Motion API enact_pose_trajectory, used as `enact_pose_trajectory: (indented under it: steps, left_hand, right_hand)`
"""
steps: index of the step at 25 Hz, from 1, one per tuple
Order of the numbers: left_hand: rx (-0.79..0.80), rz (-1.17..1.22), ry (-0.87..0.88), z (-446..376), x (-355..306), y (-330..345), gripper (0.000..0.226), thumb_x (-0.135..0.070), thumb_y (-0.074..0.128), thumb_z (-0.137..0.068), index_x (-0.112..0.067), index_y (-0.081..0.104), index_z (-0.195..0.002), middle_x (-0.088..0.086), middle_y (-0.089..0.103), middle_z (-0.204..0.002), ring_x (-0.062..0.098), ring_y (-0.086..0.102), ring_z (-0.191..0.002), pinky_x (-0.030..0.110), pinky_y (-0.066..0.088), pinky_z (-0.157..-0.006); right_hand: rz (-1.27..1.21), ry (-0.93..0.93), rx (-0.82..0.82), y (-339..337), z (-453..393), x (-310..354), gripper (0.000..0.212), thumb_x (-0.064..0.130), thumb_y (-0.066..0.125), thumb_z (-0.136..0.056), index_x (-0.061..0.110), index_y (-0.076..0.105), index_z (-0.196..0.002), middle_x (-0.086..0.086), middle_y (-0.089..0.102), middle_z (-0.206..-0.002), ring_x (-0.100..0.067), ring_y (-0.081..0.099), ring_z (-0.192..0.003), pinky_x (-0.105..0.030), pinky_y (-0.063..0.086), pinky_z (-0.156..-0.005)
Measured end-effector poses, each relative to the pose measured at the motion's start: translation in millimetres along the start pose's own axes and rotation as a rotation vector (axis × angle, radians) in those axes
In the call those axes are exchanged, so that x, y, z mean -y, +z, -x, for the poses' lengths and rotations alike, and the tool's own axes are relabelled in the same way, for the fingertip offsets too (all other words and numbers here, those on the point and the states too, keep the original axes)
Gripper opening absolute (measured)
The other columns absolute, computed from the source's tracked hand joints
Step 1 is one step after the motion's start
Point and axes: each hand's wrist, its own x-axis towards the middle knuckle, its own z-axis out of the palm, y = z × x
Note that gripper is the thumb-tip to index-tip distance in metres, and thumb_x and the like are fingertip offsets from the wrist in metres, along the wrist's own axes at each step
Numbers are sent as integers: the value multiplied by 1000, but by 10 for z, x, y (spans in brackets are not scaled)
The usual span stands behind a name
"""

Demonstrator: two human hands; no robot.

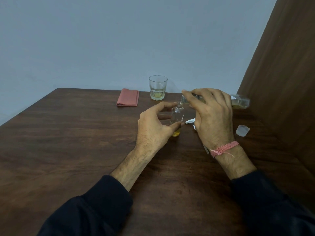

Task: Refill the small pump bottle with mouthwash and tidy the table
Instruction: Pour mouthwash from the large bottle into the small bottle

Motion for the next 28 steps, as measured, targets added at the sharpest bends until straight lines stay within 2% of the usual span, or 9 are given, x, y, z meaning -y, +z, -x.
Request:
enact_pose_trajectory:
  steps: [4, 10, 15, 24, 28]
  left_hand:
    - [-7, -8, 7, 5, -9, -7, 65, -40, 107, -73, -43, 78, -131, -32, 75, -112, -13, 76, -99, 14, 62, -85]
    - [-14, 1, 11, 9, -7, -2, 65, -38, 107, -73, -42, 79, -131, -26, 79, -118, -13, 76, -99, 10, 61, -81]
    - [-7, -7, 1, 7, -16, -3, 65, -39, 107, -73, -41, 78, -132, -29, 77, -115, -13, 76, -99, 6, 59, -80]
    - [-2, -14, -22, 11, -41, -12, 66, -39, 107, -73, -41, 78, -132, -26, 79, -118, -10, 78, -99, 24, 67, -88]
    - [1, -10, -24, 17, -50, -17, 66, -39, 107, -73, -42, 78, -132, -25, 79, -119, -10, 78, -99, 22, 67, -87]
  right_hand:
    - [7, -2, -4, 7, 1, -5, 70, -3, 80, -81, 21, 68, -146, -7, 72, -131, -36, 62, -124, -54, 44, -105]
    - [5, -5, -1, 13, 2, -11, 71, -3, 82, -80, 21, 68, -146, -6, 72, -132, -35, 62, -124, -54, 43, -106]
    - [4, -3, -7, 13, 6, -6, 69, -3, 82, -82, 20, 68, -146, -7, 72, -131, -36, 63, -124, -54, 44, -105]
    - [-9, -2, -3, -6, -1, 7, 69, -3, 82, -80, 18, 69, -145, -9, 73, -130, -38, 64, -122, -55, 45, -104]
    - [-12, -4, -6, -30, -7, 7, 69, -5, 80, -81, 18, 70, -145, -8, 73, -130, -37, 64, -121, -55, 45, -104]
